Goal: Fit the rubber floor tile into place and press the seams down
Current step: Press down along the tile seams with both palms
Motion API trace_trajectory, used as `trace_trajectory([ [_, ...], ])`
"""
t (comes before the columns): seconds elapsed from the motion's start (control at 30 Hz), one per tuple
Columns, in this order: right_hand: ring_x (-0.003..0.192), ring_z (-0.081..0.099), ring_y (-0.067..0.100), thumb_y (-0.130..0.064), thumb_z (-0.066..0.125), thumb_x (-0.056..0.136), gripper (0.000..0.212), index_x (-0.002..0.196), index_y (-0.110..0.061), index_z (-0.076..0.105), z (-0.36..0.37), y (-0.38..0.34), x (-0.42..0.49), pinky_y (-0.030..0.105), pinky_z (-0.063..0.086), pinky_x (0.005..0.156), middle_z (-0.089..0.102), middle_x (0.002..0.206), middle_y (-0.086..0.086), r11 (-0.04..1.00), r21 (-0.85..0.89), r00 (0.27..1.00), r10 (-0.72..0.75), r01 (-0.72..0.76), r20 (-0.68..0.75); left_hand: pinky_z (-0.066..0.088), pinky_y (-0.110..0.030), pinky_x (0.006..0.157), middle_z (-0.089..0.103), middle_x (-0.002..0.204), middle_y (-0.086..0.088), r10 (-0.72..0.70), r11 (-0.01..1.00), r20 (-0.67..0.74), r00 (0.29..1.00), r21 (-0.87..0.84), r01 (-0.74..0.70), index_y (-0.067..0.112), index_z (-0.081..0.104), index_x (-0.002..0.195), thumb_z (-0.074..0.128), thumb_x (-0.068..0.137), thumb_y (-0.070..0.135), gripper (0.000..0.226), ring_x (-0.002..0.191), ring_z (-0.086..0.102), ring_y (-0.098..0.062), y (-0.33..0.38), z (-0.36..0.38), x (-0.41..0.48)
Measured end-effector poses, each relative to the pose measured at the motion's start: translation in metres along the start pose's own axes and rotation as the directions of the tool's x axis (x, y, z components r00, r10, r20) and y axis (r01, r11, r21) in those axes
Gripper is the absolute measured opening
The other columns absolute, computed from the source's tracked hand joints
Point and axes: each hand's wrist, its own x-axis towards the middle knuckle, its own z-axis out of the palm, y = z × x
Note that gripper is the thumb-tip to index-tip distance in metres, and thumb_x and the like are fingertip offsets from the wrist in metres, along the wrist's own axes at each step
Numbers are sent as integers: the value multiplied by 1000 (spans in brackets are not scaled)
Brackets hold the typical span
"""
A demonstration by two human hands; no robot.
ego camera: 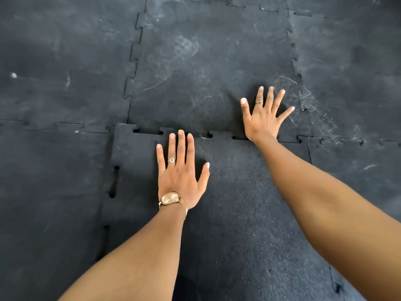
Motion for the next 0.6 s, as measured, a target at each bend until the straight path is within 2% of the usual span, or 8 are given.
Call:
trace_trajectory([
  [0.4, 150, -8, 30, -71, 6, 92, 82, 156, -19, 8, -4, -1, -2, 68, -7, 113, 3, 164, 5, 998, 55, 1000, 11, -11, 15, 2, -54, 120, 4, 164, -10, -13, 1000, 12, 1000, 11, 13, 10, 6, 155, 16, 96, 57, 76, 151, 0, -28, 2, -3, 0],
  [0.47, 150, -7, 30, -71, 7, 92, 82, 156, -19, 9, -6, 0, -5, 68, -7, 113, 3, 164, 5, 998, 68, 1000, 13, -14, 15, 1, -52, 121, 4, 164, -11, 37, 999, 27, 999, 4, -37, 10, 6, 155, 14, 96, 57, 77, 151, 1, -28, 0, -9, -3],
  [0.53, 150, -7, 30, -72, 7, 92, 84, 156, -19, 10, -6, 0, -3, 68, -7, 113, 4, 164, 5, 998, 61, 1000, 0, 0, -6, 4, -49, 122, 10, 163, -13, 108, 993, 17, 994, 52, -109, 8, 12, 154, 16, 95, 59, 78, 150, 6, -29, -22, -15, -6],
  [0.6, 150, -6, 30, -73, 6, 90, 86, 156, -18, 10, -5, 0, -3, 68, -7, 112, 4, 164, 6, 998, 65, 1000, 1, -1, 3, 7, -49, 122, 15, 161, -14, 89, 990, -8, 996, 106, -88, 6, 16, 153, 19, 94, 61, 81, 150, 11, -30, -60, -18, -16],
])
